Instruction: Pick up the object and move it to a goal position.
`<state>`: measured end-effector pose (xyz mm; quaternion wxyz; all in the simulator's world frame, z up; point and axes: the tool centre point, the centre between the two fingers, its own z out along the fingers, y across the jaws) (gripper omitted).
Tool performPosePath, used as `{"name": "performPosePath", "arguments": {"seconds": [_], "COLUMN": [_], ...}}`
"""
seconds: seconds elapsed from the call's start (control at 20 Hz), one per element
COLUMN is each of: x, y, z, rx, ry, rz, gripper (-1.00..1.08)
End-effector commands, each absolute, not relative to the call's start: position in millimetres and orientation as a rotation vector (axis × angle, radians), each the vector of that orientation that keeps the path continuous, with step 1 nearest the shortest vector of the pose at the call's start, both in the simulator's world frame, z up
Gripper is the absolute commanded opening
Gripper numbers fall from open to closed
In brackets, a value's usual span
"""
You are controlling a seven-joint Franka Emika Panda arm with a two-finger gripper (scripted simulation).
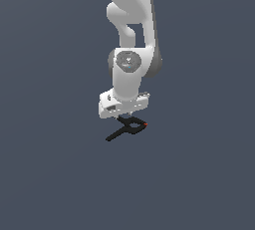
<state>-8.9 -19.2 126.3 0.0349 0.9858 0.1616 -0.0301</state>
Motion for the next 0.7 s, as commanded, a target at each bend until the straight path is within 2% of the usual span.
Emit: {"name": "performPosePath", "arguments": {"seconds": [0.0, 0.65], "x": [-16, -55], "y": [-26, -54], "z": [116, 69], "rx": [2.995, 2.772], "ry": [0.612, 1.186], "rz": [-0.126, -0.306], "gripper": [0.28, 0.28]}}
